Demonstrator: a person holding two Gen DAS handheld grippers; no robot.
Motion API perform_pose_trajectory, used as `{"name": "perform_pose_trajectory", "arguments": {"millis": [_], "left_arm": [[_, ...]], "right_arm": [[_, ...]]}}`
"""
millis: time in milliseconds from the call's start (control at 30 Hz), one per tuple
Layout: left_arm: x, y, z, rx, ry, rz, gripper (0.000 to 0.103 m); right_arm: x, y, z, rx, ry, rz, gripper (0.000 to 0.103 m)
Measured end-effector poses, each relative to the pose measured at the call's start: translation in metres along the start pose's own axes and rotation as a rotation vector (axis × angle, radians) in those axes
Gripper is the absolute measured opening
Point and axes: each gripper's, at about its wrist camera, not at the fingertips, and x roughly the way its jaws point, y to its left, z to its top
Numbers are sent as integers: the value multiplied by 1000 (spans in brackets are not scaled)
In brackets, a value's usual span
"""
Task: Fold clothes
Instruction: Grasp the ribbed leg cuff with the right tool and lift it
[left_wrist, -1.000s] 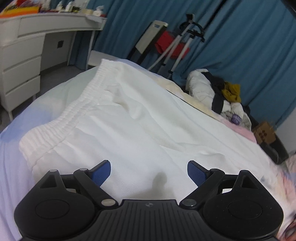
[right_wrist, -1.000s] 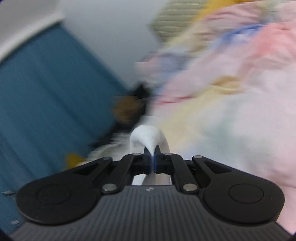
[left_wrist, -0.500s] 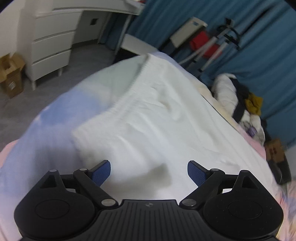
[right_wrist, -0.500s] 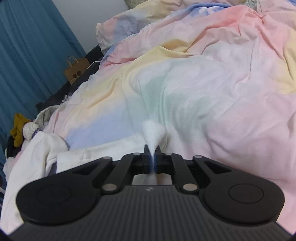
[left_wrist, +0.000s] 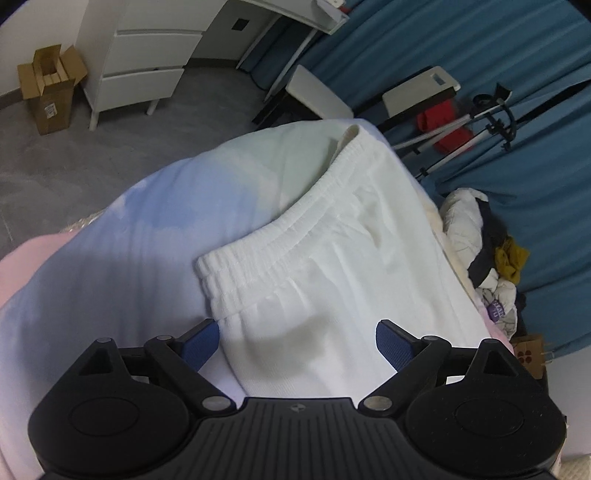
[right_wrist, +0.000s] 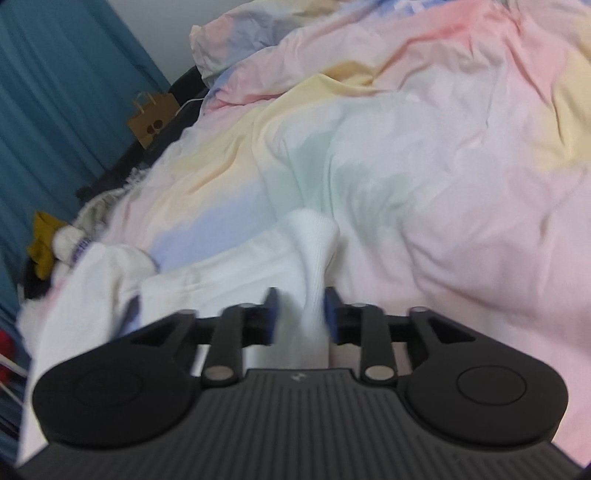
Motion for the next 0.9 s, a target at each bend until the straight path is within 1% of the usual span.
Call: {"name": "perform_pose_trajectory", "arguments": {"millis": [67, 233, 367, 467, 567, 633, 700, 800, 833, 867, 900], "left_arm": [[-1, 2, -1, -10, 2, -4, 93], [-1, 10, -2, -55, 14, -11, 93], [5, 19, -1, -101, 40, 14, 94], [20, 27, -1, -144, 105, -5, 95], [32, 29, 2, -169, 128, -24, 101], [36, 30, 3, -190, 128, -50, 102], [40, 30, 4, -211, 121, -65, 102], [42, 28, 6, -223, 111, -82, 102], [43, 27, 6, -226, 107, -86, 102], [43, 27, 6, -226, 105, -95, 102], [41, 26, 6, -228, 103, -105, 102]], "right_arm": [[-12, -8, 1, 61, 15, 5, 60], [-40, -24, 1, 194, 33, 32, 60], [-46, -38, -10, 341, 119, 32, 60], [-33, -40, -19, 387, 202, 57, 60], [-18, -32, -24, 349, 250, 59, 60], [-9, -23, -28, 315, 270, 72, 60], [-1, -16, -30, 289, 271, 100, 59], [11, -5, -29, 240, 258, 165, 58], [14, -1, -29, 217, 250, 185, 56], [18, 4, -28, 193, 242, 204, 50], [20, 9, -27, 151, 233, 211, 38]]}}
